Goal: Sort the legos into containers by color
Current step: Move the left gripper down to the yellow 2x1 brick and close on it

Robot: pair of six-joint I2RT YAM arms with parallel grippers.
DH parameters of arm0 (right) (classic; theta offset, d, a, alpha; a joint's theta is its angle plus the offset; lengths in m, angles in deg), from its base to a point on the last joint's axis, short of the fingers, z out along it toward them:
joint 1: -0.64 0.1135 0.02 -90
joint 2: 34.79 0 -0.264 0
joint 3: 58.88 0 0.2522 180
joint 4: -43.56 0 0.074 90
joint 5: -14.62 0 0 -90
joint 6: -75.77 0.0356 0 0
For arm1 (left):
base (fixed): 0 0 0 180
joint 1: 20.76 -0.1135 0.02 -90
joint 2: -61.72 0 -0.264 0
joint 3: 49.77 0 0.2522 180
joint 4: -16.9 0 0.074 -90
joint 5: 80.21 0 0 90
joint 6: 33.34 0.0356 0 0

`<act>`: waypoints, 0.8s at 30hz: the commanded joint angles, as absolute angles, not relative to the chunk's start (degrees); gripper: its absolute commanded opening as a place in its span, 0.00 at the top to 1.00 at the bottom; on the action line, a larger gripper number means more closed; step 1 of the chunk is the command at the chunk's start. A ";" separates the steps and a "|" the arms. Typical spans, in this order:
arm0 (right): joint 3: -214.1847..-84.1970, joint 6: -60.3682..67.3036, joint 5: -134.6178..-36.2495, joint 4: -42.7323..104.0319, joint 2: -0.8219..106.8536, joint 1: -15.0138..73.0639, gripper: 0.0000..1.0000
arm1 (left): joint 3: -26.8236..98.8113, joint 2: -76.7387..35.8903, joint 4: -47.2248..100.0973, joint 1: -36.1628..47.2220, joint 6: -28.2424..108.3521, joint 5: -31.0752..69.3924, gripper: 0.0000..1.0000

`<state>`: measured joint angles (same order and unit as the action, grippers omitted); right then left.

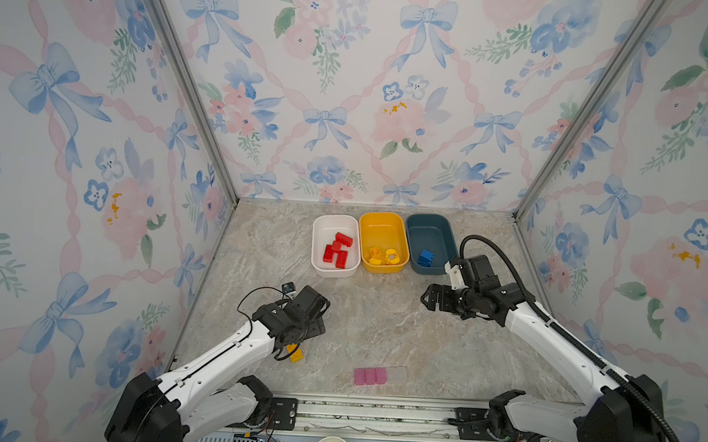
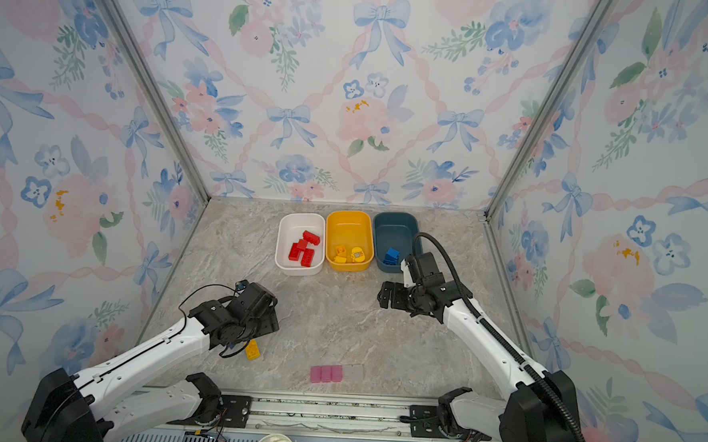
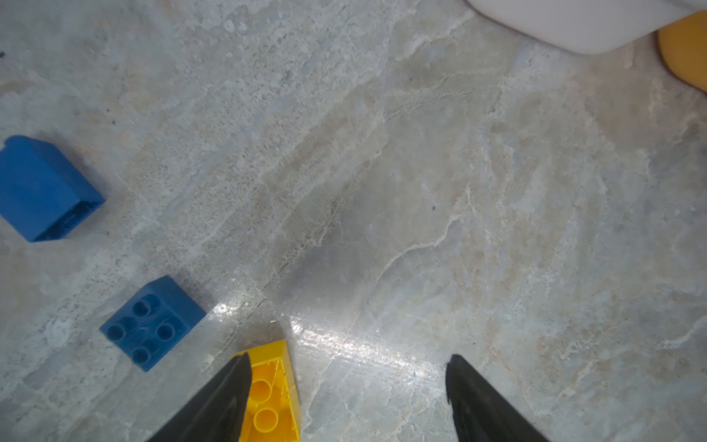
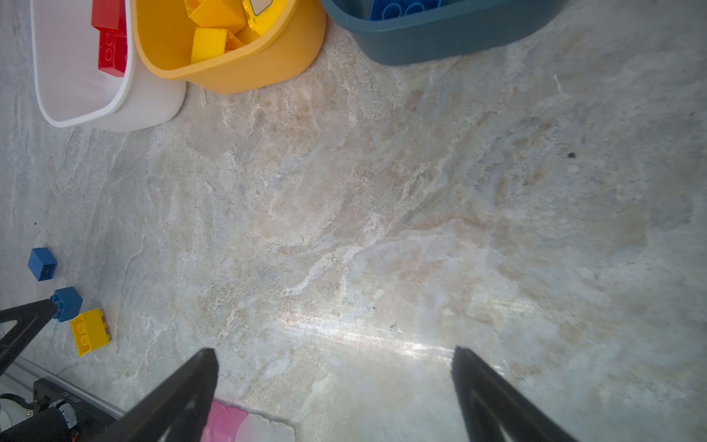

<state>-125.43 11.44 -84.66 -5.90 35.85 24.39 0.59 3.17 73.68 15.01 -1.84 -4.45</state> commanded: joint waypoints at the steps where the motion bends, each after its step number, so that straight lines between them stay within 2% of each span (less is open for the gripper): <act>1: -126.47 10.60 -85.22 -5.32 36.44 24.82 0.02 | -1.66 4.92 76.79 15.35 -6.27 -2.98 0.20; 24: -126.80 10.36 -85.55 -4.92 37.11 24.42 0.02 | -7.41 4.70 76.87 15.39 -9.78 -1.75 0.28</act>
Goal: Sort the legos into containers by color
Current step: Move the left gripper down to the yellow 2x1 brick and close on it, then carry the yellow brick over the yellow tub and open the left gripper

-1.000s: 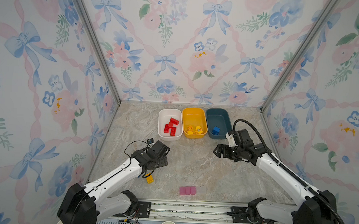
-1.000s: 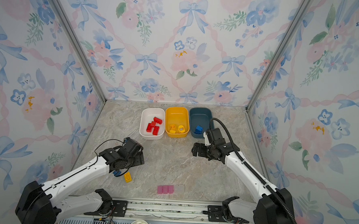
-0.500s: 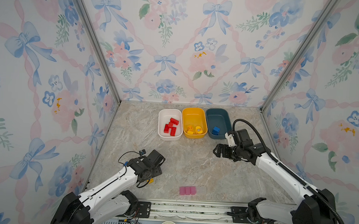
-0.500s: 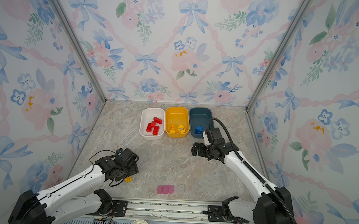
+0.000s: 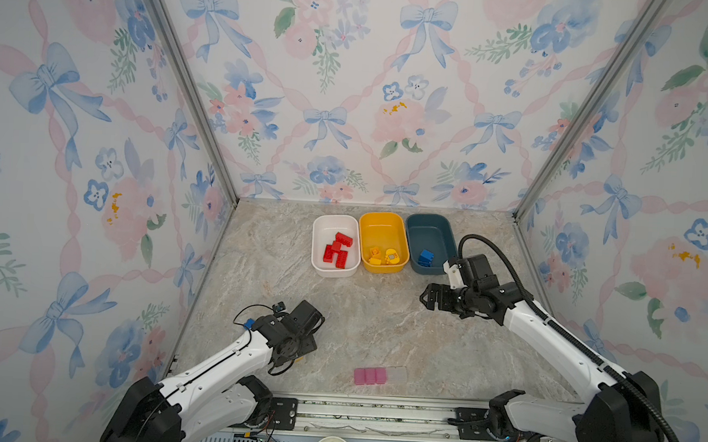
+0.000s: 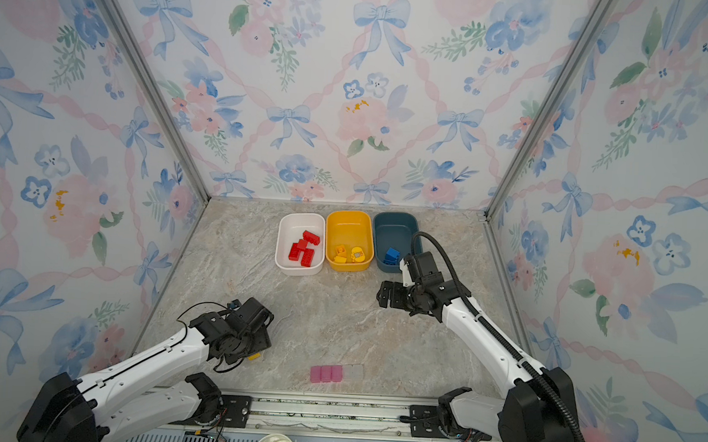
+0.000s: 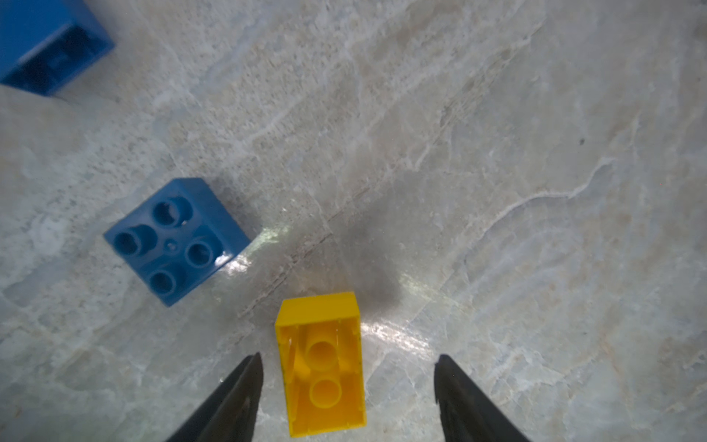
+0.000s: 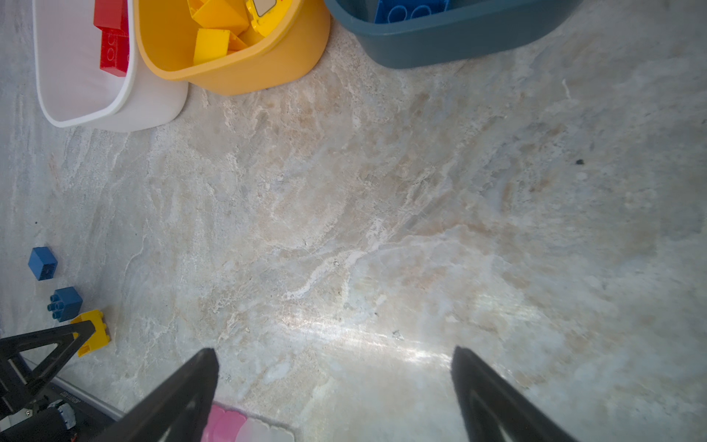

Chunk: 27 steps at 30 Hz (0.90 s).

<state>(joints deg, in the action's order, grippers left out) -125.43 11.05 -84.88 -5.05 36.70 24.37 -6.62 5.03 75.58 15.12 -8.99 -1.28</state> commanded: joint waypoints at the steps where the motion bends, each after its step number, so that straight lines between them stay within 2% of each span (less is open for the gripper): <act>1: -126.77 10.35 -85.56 -4.99 37.11 24.37 0.02 | -7.56 4.61 76.82 15.45 -9.78 -1.95 0.29; 13: -126.78 10.55 -85.36 -5.02 36.91 24.42 0.03 | -8.34 1.54 74.19 15.38 -8.82 -2.64 0.47; 21: -126.52 10.64 -85.03 -5.61 36.44 24.36 0.02 | -8.84 1.63 73.55 15.39 -8.73 -2.26 0.64; 27: -126.47 10.73 -85.10 -5.29 36.50 24.34 0.02 | -7.68 1.87 73.56 15.47 -8.47 -2.15 0.73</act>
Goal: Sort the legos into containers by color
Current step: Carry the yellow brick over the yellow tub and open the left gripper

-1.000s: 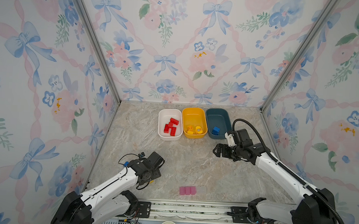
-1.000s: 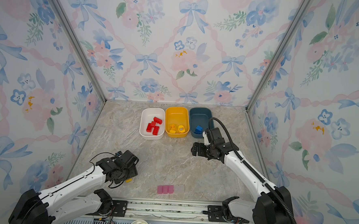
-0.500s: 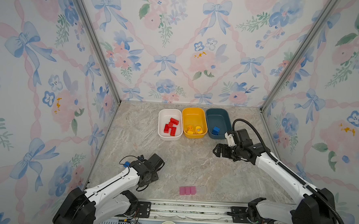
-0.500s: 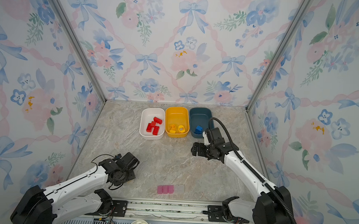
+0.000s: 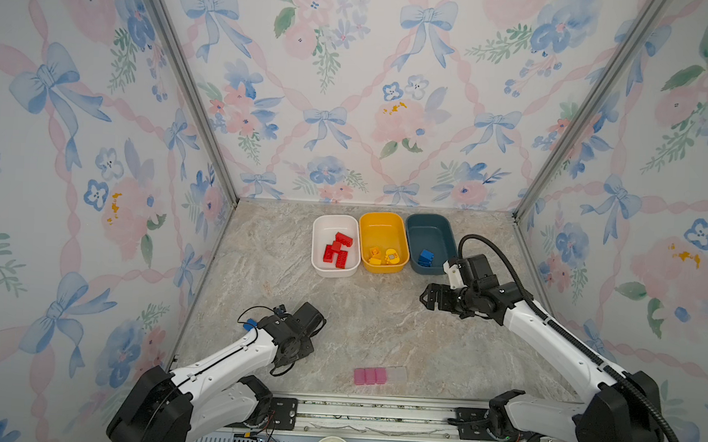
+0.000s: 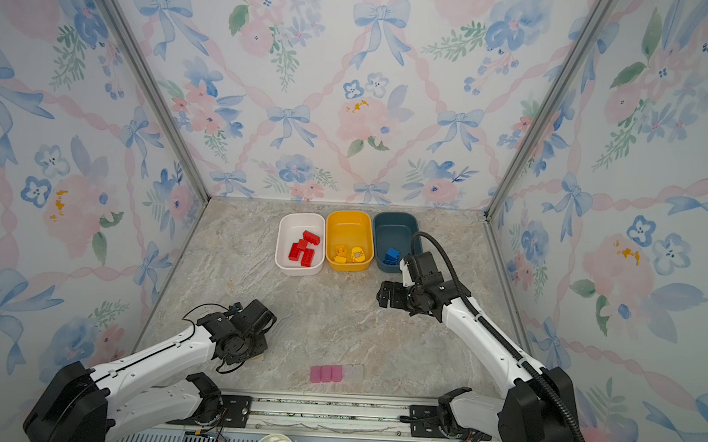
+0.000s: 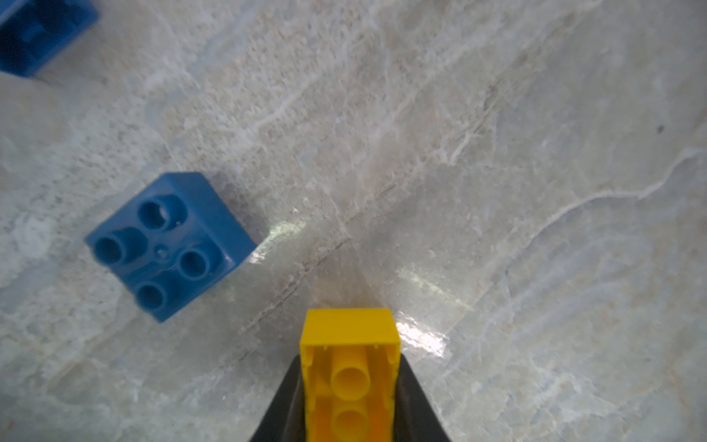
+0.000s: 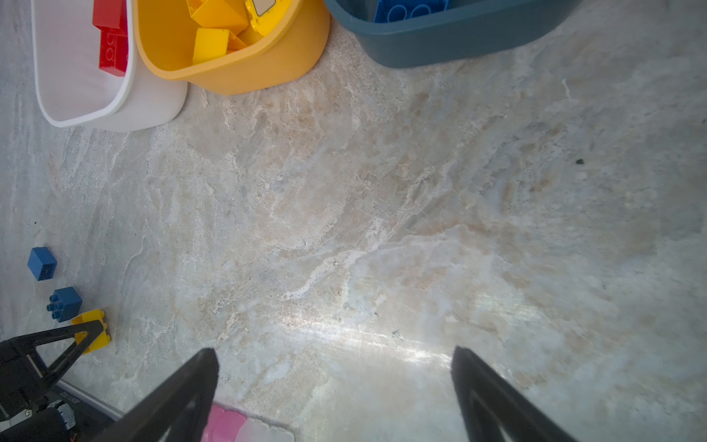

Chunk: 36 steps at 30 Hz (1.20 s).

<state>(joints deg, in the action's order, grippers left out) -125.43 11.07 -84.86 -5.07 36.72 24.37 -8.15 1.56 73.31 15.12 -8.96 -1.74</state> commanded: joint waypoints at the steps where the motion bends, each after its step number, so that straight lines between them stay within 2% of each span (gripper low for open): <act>1: -126.43 10.71 -85.05 -5.38 36.51 24.37 0.02 | -7.10 2.02 73.55 15.51 -8.30 -2.26 0.75; 7: -125.79 10.98 -84.91 -5.37 36.12 23.94 0.03 | 0.08 0.13 73.40 15.87 -5.62 -5.35 0.78; 13: -124.94 11.42 -84.96 -5.56 34.85 22.40 0.03 | 10.07 -6.52 69.43 16.18 -0.05 -7.33 0.79; 22: -124.83 11.70 -85.22 -6.79 32.40 18.70 0.03 | 28.74 -23.48 63.85 16.79 10.57 -9.15 0.81; 36: -123.68 11.79 -86.52 -6.29 31.17 16.20 0.03 | 62.58 -52.98 63.88 18.13 23.06 -7.62 0.84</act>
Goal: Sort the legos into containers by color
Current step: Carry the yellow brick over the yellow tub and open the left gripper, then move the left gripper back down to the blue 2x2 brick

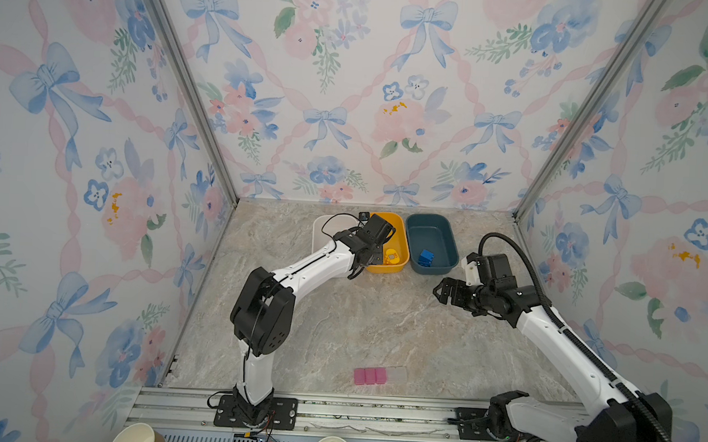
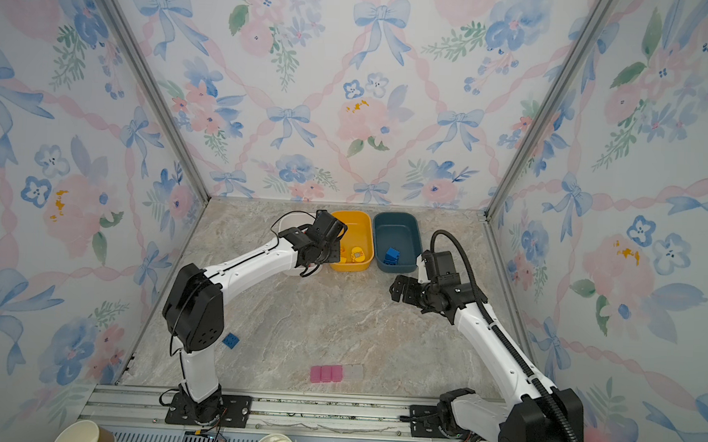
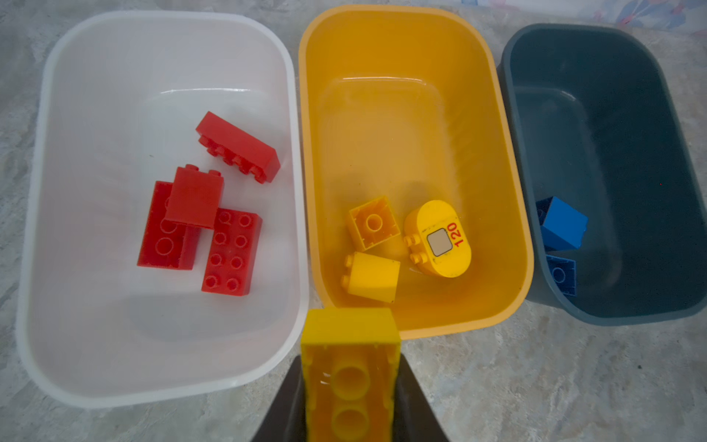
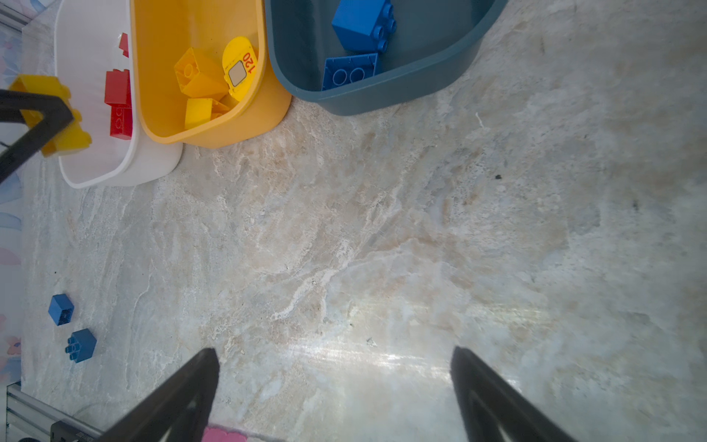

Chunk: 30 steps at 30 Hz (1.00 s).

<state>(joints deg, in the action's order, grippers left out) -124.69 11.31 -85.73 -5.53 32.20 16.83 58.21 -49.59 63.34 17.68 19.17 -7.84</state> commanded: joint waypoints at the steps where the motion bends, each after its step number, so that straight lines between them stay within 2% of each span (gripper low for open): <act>1: -123.63 11.78 -86.63 -6.28 31.06 16.11 0.03 | 64.52 -54.69 63.92 18.10 23.54 -7.46 0.84; 7: -123.62 11.26 -87.33 -6.71 30.89 15.30 0.03 | 76.14 -65.02 64.09 18.00 26.11 -6.25 0.84; 14: -123.79 10.74 -87.67 -7.12 30.69 14.19 0.03 | 83.48 -71.62 64.10 17.74 27.47 -5.62 0.80; 17: -123.70 10.78 -87.64 -7.13 30.60 14.04 0.03 | 84.49 -72.51 64.09 17.58 27.71 -5.51 0.68; 19: -123.64 10.90 -87.69 -7.11 30.39 14.05 0.03 | 84.49 -72.67 64.14 17.54 27.70 -5.63 0.56; 23: -123.44 10.82 -87.77 -7.40 30.16 14.00 0.03 | 84.39 -72.13 64.16 17.48 27.68 -5.73 0.42; 30: -123.62 10.73 -87.86 -7.34 30.34 13.99 0.03 | 83.24 -69.06 64.06 17.64 27.70 -6.38 0.30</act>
<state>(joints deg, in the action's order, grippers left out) -124.19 11.09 -87.39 -6.23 31.19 14.49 83.39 -72.06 63.52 17.85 27.12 -5.83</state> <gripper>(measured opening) 0.972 0.697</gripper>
